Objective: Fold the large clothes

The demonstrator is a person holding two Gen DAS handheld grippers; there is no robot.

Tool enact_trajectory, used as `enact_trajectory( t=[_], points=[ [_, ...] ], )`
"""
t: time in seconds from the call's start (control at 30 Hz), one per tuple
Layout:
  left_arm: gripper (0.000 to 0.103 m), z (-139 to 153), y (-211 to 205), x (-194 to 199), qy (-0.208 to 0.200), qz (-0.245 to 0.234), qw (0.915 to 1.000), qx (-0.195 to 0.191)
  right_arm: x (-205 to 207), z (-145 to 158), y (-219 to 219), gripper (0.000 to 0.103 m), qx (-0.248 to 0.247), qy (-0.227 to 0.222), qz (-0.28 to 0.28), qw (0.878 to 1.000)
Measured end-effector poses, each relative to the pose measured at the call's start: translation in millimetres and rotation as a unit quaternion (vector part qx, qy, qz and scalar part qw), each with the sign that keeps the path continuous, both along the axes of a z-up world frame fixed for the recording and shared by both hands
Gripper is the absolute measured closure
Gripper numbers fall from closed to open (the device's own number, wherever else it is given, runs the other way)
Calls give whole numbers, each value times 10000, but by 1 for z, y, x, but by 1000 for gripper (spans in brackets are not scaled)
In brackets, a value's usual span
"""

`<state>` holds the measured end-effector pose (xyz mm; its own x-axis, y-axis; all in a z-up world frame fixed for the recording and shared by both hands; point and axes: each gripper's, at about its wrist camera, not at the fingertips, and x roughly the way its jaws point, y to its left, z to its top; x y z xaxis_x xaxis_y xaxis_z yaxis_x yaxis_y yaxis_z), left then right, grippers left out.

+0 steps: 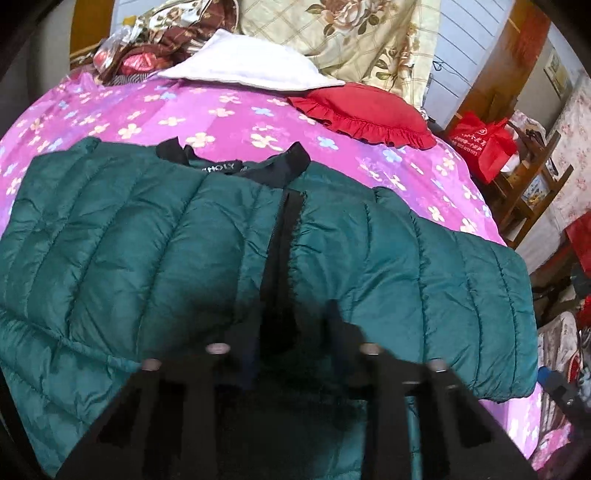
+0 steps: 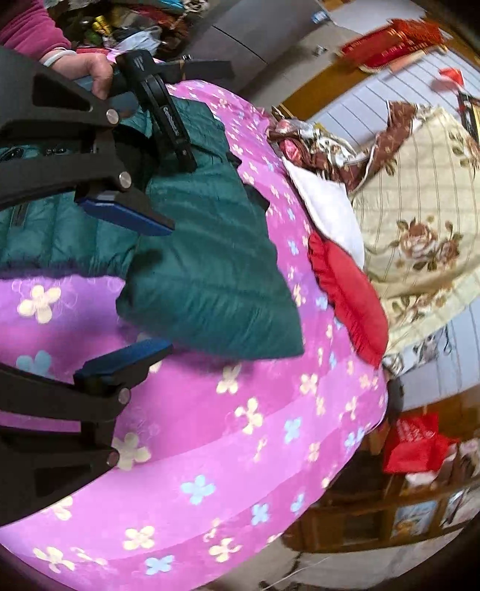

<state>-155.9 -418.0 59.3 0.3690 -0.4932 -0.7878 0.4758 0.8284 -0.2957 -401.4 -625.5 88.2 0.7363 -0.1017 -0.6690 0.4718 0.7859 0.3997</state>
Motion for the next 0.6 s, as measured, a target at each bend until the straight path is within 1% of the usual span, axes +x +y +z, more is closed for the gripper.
enact_trajectory(
  t=[0.03,0.1,0.2,0.33,0.4,0.5,0.6],
  points=[
    [103,2,2,0,9,25,10000,-84,-1,-2,-1,42,33,-9,-12,10000],
    [103,9,6,0,-106,64,9998,-173,-1,-6,-3,42,71,-16,-64,10000],
    [103,31,16,-5,-432,72,9986,-281,-2,-10,-8,42,153,-24,-152,9998],
    [103,56,32,2,-750,135,9966,-310,-1,-9,-10,42,130,-35,-228,9996],
    [103,67,44,10,-885,276,9953,-268,0,-8,-11,42,164,-74,-268,9995],
    [103,75,64,23,-971,527,9936,-219,2,-8,-14,42,300,-192,-305,9989],
    [103,78,88,38,-1019,788,9915,-183,11,-12,-14,42,324,-121,-322,9989]
  ],
)
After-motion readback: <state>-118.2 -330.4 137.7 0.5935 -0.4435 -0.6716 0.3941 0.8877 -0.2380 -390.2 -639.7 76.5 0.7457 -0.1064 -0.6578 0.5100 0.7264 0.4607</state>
